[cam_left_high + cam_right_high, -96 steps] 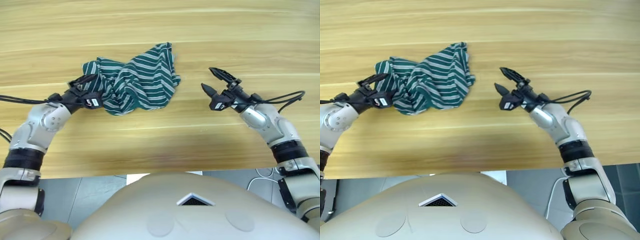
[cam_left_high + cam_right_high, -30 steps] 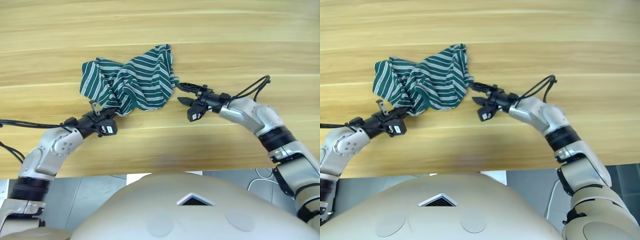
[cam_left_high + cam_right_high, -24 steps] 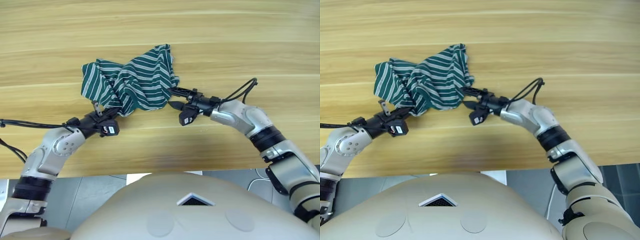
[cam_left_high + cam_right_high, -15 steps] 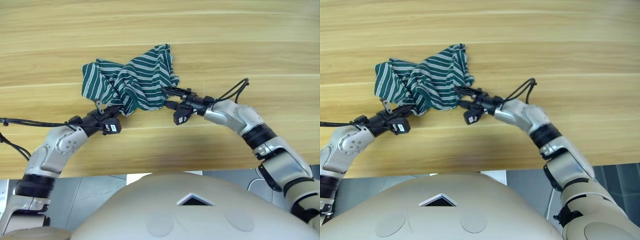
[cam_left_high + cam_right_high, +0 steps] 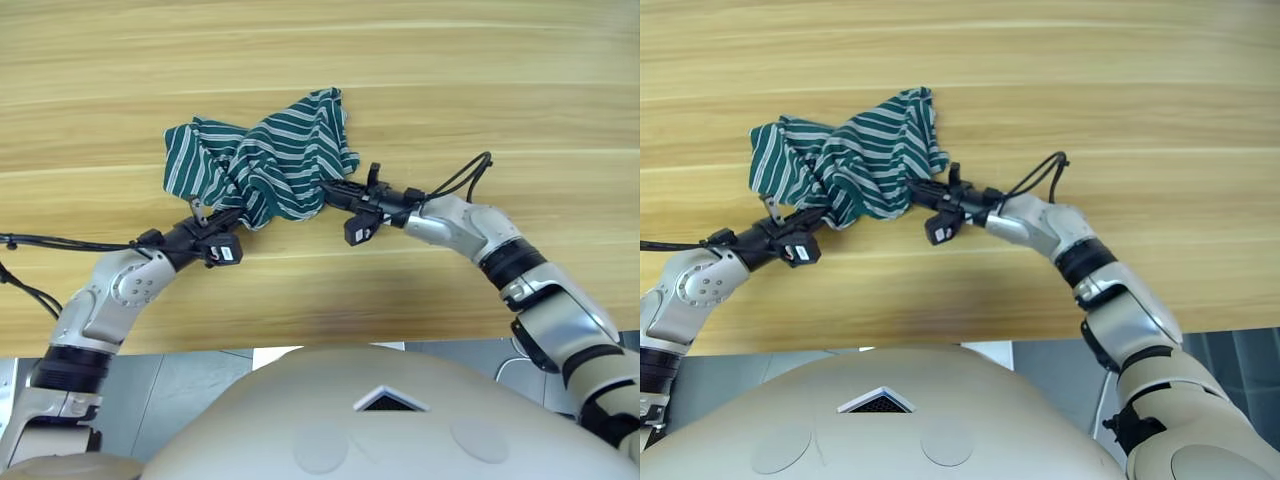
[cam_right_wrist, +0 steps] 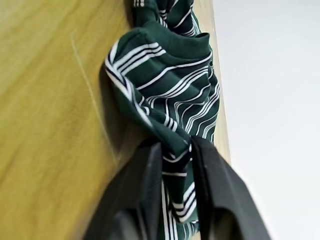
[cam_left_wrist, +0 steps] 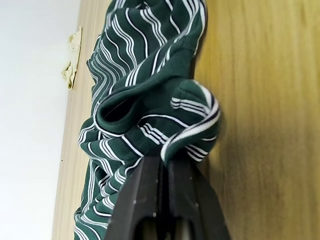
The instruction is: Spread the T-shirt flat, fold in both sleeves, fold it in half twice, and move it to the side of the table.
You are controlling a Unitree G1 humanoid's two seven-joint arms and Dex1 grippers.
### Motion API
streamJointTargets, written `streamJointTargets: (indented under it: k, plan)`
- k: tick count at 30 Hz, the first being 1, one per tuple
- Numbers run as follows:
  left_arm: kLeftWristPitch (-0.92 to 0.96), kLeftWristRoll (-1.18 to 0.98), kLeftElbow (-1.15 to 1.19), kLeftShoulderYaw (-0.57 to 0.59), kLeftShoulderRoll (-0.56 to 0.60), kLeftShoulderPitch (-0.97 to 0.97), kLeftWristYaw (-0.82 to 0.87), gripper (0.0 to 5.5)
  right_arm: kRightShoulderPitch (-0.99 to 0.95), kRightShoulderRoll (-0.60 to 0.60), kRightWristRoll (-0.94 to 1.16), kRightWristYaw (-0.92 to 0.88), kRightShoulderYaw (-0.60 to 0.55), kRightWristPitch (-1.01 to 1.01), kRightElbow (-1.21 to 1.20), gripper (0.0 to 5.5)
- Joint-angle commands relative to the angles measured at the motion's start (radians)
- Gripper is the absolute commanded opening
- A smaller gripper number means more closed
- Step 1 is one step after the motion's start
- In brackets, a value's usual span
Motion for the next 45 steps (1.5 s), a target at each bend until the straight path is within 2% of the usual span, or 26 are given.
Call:
streamJointTargets:
  k: [1,6,12,17,21,24,26,28,29,31,33,35,36,38,40,42,44,45]
  plan:
    - [0.0,-0.005,0.002,0.003,-0.001,-0.013,0.005,0.0,0.075,-0.048,-0.038,0.07,0.038,0.015,0.023,0.45]
    - [-0.016,-0.033,-0.032,0.031,-0.007,-0.016,0.026,0.0,0.089,-0.074,-0.024,0.069,0.029,0.027,0.01,0.01]
    - [-0.067,-0.167,-0.047,0.082,-0.054,-0.047,0.069,0.0,0.129,-0.106,0.079,0.071,-0.039,0.017,-0.018,0.01]
    - [-0.197,-0.435,-0.038,0.079,-0.078,-0.027,0.002,0.0,0.27,-0.207,0.574,0.18,-0.24,-0.056,-0.258,0.01]
    - [-0.346,-0.655,-0.093,0.04,-0.043,0.03,-0.114,0.0,0.48,-0.4,0.985,0.25,-0.413,-0.169,-0.587,0.01]
    - [-0.418,-0.804,-0.137,0.034,-0.022,0.068,-0.178,0.0,0.573,-0.485,1.188,0.324,-0.478,-0.238,-0.718,0.01]
    - [-0.432,-0.896,-0.109,0.048,-0.03,0.042,-0.217,0.0,0.559,-0.485,1.279,0.385,-0.505,-0.239,-0.729,0.01]
    - [-0.422,-0.998,-0.052,0.072,-0.052,-0.04,-0.259,0.0,0.463,-0.431,1.337,0.421,-0.526,-0.19,-0.701,0.01]
    - [-0.398,-1.037,-0.009,0.086,-0.073,-0.118,-0.271,0.0,0.374,-0.382,1.29,0.411,-0.534,-0.142,-0.648,0.01]
    - [-0.319,-1.047,0.164,0.109,-0.134,-0.354,-0.27,0.0,0.137,-0.256,1.17,0.367,-0.529,-0.02,-0.481,0.01]
    - [-0.236,-0.986,0.444,0.124,-0.215,-0.651,-0.225,0.0,-0.158,-0.122,0.992,0.26,-0.521,0.059,-0.18,0.01]
    - [-0.17,-0.877,0.74,0.115,-0.283,-0.944,-0.121,0.0,-0.474,-0.02,0.812,0.058,-0.488,0.171,0.189,0.01]
    - [-0.116,-0.814,0.894,0.1,-0.312,-1.105,-0.015,0.0,-0.631,0.01,0.693,-0.113,-0.431,0.263,0.364,0.01]
    - [0.038,-0.706,1.152,0.066,-0.366,-1.405,0.269,0.0,-0.875,0.063,0.595,-0.378,-0.393,0.431,0.613,0.01]
    - [0.145,-0.615,1.283,0.032,-0.406,-1.615,0.497,0.0,-1.021,0.073,0.547,-0.572,-0.394,0.523,0.715,0.01]
    - [0.154,-0.554,1.327,0.028,-0.415,-1.76,0.671,0.0,-1.115,0.054,0.503,-0.785,-0.406,0.53,0.735,0.01]
    - [0.104,-0.543,1.337,0.059,-0.399,-1.812,0.751,0.0,-1.145,0.046,0.479,-0.934,-0.422,0.486,0.732,0.01]
    - [0.093,-0.535,1.344,0.067,-0.388,-1.779,0.762,0.0,-1.122,0.052,0.47,-0.923,-0.418,0.459,0.737,0.01]
